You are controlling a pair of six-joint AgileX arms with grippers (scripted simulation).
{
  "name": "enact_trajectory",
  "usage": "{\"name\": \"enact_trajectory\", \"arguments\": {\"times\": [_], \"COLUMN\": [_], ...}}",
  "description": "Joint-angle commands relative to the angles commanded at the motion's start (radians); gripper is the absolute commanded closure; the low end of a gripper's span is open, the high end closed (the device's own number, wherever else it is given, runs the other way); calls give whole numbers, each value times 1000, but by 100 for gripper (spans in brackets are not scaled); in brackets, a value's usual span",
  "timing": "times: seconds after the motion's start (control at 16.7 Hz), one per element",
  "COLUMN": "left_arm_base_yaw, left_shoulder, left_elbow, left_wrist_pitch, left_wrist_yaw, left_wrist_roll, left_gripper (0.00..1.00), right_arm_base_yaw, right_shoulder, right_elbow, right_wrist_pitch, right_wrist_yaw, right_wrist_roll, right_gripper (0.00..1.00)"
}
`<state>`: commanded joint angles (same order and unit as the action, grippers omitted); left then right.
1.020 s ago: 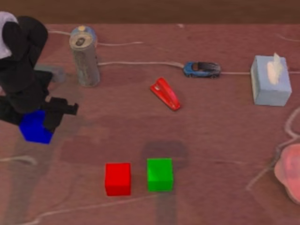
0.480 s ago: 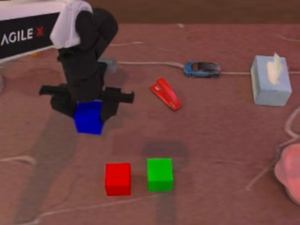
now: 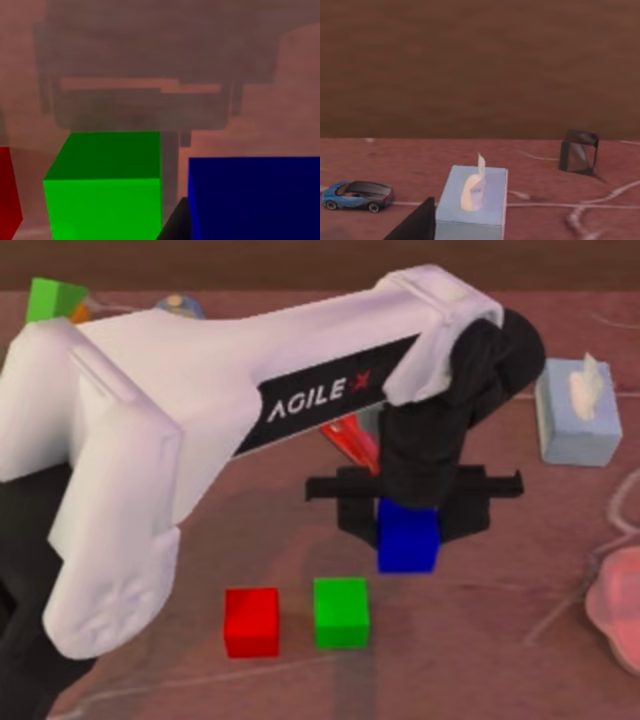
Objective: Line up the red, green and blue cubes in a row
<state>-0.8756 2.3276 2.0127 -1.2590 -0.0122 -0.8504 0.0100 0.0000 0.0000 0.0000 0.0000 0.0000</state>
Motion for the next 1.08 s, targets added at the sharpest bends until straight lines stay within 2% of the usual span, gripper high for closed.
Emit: {"name": "enact_trajectory", "arguments": {"times": [0.12,0.24,0.6,1.08], "left_arm_base_yaw": [-70,-101,-101,-103], "left_shoulder": [31,43,42,88], "left_elbow": [67,99,83,-100], "left_wrist_pitch": [-26,-37,-18,207], "left_wrist_yaw": [-3,-5,-3,-4], "left_wrist_roll": [-75,-107,-105,-108], "left_gripper": [100,100,100,100], "right_arm_base_yaw": [0,0,0,0], "right_shoulder": [0,0,0,0], "right_elbow": [0,0,0,0], "right_wrist_pitch": [0,0,0,0], "right_wrist_yaw": [0,0,0,0], "right_wrist_roll": [0,0,0,0], "right_gripper": [0,0,0,0]}}
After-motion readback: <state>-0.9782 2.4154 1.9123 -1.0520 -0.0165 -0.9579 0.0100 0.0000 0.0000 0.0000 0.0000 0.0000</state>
